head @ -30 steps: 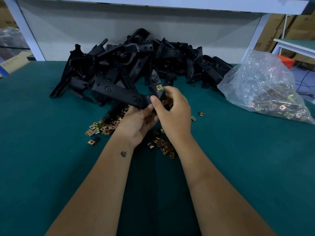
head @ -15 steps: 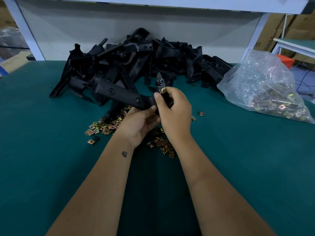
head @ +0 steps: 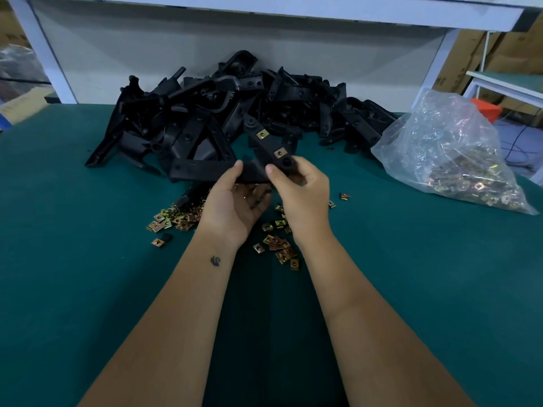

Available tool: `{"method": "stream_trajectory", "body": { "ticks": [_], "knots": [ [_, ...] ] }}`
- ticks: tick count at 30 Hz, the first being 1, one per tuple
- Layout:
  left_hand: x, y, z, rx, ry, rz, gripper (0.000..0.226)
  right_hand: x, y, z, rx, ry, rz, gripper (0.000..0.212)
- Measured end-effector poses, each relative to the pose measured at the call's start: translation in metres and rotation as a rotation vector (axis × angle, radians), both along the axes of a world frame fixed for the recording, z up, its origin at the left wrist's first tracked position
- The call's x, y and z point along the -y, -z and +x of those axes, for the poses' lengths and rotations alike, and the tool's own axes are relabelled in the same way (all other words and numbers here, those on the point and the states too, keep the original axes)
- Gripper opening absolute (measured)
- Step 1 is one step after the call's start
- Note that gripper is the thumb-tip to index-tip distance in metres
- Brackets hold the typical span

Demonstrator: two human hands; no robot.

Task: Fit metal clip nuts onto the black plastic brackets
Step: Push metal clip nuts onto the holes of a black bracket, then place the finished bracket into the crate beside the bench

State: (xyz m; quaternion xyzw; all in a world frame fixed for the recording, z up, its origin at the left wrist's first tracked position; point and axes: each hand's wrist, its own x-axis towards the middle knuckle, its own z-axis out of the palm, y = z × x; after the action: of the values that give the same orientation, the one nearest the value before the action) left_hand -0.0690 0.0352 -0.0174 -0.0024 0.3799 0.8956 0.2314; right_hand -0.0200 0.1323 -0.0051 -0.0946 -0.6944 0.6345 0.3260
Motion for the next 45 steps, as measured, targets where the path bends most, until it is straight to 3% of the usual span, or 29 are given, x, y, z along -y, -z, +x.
{"method": "stream_trajectory", "body": {
  "ticks": [7,15,18,23,27,30,33,35,40,45],
  "knots": [
    [-0.018,-0.004,0.007,0.049,-0.111,-0.021,0.012,-0.008,-0.001,0.014,0.026,-0.019,-0.277,0.007],
    [-0.103,-0.035,0.08,0.065,-0.011,-0.112,0.03,-0.042,-0.021,0.069,-0.073,0.228,-0.529,0.007],
    [-0.146,-0.044,0.125,0.004,0.106,-0.211,0.033,-0.074,-0.031,0.11,-0.118,0.348,-0.571,0.004],
    [-0.209,-0.052,0.214,-0.01,0.347,-0.166,0.022,-0.139,-0.034,0.198,-0.296,0.56,-0.623,0.006],
    [-0.234,-0.05,0.273,-0.016,0.363,-0.077,0.024,-0.185,-0.019,0.286,-0.379,0.83,-0.646,0.016],
    [-0.241,-0.039,0.32,-0.156,0.514,-0.111,0.028,-0.207,-0.005,0.35,-0.45,1.001,-0.711,0.02],
    [-0.244,-0.01,0.362,-0.32,0.803,-0.247,0.019,-0.215,0.02,0.4,-0.487,1.121,-0.809,0.009],
    [-0.241,0.021,0.375,-0.361,0.954,-0.366,0.016,-0.216,0.045,0.423,-0.378,1.166,-0.857,0.013],
    [-0.225,0.102,0.361,-0.291,1.017,-0.72,0.019,-0.203,0.108,0.444,0.314,1.065,-0.755,0.006],
    [-0.216,0.14,0.339,-0.396,1.099,-0.905,0.019,-0.204,0.136,0.435,0.657,0.985,-0.624,0.009]
  ]
}}
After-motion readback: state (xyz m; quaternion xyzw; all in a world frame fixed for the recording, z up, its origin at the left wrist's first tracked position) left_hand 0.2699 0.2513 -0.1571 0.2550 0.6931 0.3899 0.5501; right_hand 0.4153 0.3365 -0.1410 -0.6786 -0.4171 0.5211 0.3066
